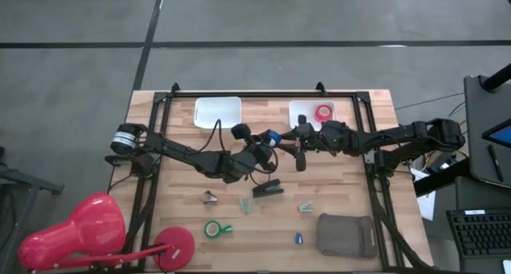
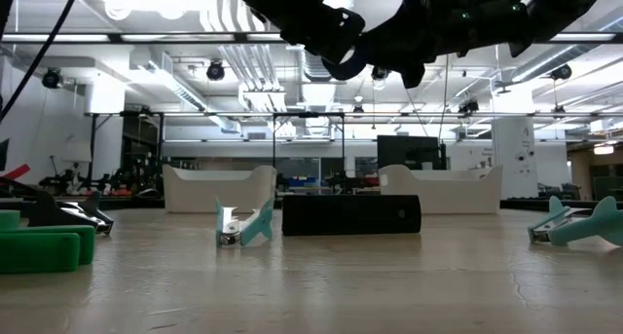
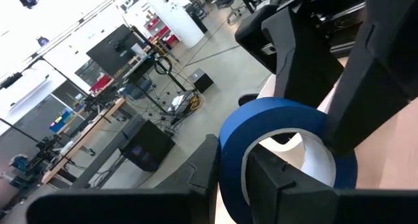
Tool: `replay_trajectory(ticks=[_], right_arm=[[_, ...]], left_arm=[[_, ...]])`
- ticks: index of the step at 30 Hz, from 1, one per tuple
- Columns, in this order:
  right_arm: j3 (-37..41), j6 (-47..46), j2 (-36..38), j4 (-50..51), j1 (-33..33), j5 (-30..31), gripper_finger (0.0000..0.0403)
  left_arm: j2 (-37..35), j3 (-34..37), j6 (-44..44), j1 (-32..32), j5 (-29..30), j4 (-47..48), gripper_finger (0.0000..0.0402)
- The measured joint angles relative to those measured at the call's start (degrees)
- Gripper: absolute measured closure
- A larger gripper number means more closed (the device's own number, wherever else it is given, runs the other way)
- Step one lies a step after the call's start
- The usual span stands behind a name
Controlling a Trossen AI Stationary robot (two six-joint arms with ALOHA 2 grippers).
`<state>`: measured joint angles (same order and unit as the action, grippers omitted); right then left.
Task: Pick and place Stapler, Stapler remover, tape
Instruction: Put the blue tape into the right white bin
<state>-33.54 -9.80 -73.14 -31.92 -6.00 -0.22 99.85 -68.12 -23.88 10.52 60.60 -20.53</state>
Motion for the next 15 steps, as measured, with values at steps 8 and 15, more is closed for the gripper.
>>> replay_trajectory(ticks=[8,15], right_arm=[[-0.12,1.01,0.00,0.36,-0.22,0.28,0.0299],[-1.49,0.77,2.37,9.63,-2.85,1.09,0.0295]], left_arm=[[-0.04,0.00,2.76,0.32,-0.32,-0.24,0.0279],[-0.04,0.00,4.29,2.06,0.13,2.78,0.0211]])
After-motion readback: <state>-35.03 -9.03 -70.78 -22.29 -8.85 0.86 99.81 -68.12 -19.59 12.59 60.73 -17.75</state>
